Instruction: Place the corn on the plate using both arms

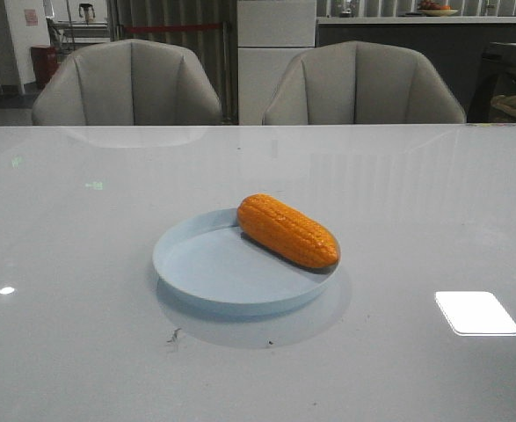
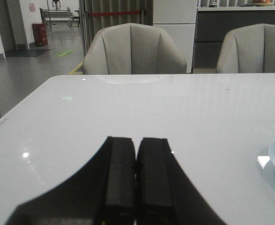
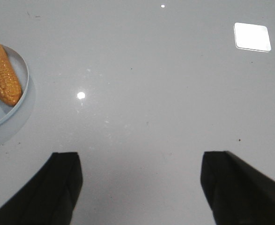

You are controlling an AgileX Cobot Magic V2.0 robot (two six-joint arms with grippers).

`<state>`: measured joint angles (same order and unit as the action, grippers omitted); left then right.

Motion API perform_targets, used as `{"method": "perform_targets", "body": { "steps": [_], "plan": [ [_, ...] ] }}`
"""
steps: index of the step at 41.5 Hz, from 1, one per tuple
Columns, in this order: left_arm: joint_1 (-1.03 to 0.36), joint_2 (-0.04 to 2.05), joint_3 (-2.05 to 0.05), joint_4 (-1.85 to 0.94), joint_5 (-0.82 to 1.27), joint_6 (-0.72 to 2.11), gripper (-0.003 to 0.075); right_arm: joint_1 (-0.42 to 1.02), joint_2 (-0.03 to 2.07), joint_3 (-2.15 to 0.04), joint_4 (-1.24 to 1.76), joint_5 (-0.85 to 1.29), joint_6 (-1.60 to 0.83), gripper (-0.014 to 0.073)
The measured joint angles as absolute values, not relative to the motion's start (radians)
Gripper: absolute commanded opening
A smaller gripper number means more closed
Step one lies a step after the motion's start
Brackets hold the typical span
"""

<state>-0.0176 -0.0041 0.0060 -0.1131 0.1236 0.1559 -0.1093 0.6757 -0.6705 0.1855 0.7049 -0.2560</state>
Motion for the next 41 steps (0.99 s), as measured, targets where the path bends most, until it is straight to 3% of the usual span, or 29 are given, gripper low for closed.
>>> {"method": "perform_targets", "body": {
  "steps": [37, 41],
  "plan": [
    [-0.018, -0.004, 0.006, -0.113, 0.151, 0.156, 0.0096, -0.109, 0.639, -0.671, 0.178, 0.705, -0.256, 0.0622],
    [-0.018, -0.004, 0.006, -0.113, 0.153, 0.156, 0.0096, -0.099, 0.583, -0.671, 0.162, 0.705, -0.256, 0.0573]
  ]
}}
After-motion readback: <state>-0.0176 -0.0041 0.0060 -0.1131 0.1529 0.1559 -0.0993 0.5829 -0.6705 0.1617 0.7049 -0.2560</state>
